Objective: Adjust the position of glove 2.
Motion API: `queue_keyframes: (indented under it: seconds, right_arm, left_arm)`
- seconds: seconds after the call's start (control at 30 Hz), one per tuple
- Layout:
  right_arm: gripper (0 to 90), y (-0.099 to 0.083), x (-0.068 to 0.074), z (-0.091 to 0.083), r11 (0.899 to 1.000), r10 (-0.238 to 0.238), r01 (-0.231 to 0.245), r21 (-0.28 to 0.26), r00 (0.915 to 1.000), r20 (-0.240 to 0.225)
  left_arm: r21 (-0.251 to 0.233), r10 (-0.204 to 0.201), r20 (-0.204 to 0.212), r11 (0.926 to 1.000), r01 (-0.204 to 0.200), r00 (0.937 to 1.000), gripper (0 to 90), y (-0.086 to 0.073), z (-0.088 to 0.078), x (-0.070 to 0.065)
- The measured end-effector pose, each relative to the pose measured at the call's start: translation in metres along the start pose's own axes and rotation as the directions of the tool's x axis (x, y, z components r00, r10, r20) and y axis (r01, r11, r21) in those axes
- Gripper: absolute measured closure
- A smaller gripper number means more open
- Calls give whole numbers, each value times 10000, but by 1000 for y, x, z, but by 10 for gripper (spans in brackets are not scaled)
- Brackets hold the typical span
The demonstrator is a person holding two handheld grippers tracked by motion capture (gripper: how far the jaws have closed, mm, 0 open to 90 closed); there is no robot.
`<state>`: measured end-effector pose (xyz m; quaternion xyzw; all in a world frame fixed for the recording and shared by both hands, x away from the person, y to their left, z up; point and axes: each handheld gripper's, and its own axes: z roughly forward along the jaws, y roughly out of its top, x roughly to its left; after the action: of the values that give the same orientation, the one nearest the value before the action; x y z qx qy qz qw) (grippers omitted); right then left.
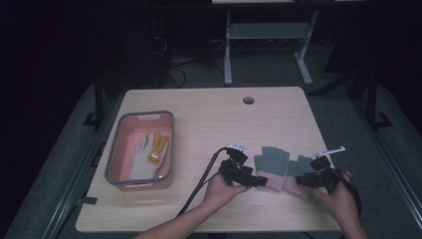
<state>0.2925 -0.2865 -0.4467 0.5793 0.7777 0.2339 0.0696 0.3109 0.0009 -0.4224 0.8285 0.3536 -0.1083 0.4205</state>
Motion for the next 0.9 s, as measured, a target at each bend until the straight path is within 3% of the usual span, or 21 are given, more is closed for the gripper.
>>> queue_keyframes:
  seconds: [0.1, 0.3, 0.5, 0.67, 0.9]
  right_arm:
    - [723, 1, -2, 1, 9999, 161, -162, -23, 9995, -257]
    - [789, 2, -8, 0, 9979, 647, -650, -17, 9949, -776]
    - [819, 3, -5, -8, 9984, 526, -538, -176, 9965, -651]
    - [818, 10, 0, -27, 9967, 313, -366, -718, 9968, -739]
    - [815, 29, 23, -32, 9961, -378, 292, -827, 9938, -1049]
  left_arm:
    - [-31, -28, 48, 10000, 28, 10000, 288, -2, 1, -1]
    - [-196, -108, 162, 9997, 111, 9998, 295, -2, -5, 2]
    - [-345, -227, -8, 9991, 227, 9997, 295, -2, -13, 8]
    - [-461, -349, -193, 9984, 340, 9992, 295, -3, -22, 14]
    - [-587, -563, -230, 9968, 548, 9982, 290, -5, -29, 23]
